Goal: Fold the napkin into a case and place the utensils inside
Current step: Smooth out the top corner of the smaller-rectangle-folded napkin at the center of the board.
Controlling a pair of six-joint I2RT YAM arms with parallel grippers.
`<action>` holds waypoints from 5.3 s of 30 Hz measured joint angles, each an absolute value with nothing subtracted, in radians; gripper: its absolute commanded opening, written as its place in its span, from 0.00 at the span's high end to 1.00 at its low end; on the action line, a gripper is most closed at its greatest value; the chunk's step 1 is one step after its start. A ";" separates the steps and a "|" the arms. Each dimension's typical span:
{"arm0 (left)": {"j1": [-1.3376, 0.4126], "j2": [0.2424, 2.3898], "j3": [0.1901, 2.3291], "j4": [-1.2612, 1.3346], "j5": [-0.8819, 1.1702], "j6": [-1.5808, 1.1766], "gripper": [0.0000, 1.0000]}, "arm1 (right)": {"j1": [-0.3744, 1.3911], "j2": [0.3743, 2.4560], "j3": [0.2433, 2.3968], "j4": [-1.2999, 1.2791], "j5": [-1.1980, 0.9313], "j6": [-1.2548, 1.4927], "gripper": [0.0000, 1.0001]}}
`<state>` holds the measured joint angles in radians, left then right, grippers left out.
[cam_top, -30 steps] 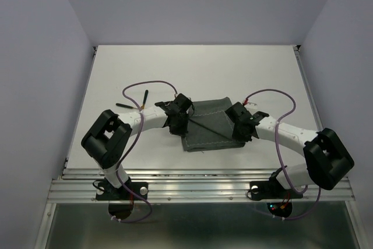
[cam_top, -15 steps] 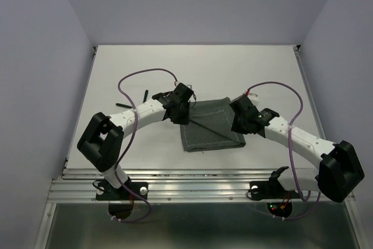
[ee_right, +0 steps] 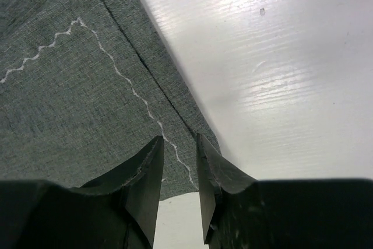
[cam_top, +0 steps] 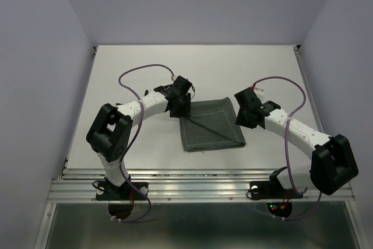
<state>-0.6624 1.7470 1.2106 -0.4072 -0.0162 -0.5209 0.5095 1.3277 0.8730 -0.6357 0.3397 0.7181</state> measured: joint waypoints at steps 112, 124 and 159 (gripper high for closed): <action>-0.476 1.697 1.269 -0.404 0.124 -0.420 0.40 | 0.393 1.929 1.315 -0.433 0.051 0.398 0.99; -0.476 1.690 1.251 -0.401 0.124 -0.421 0.40 | 0.393 1.905 1.359 -0.433 0.105 0.413 0.65; -0.476 1.687 1.237 -0.399 0.131 -0.427 0.40 | 0.393 1.972 1.359 -0.419 0.027 0.390 0.99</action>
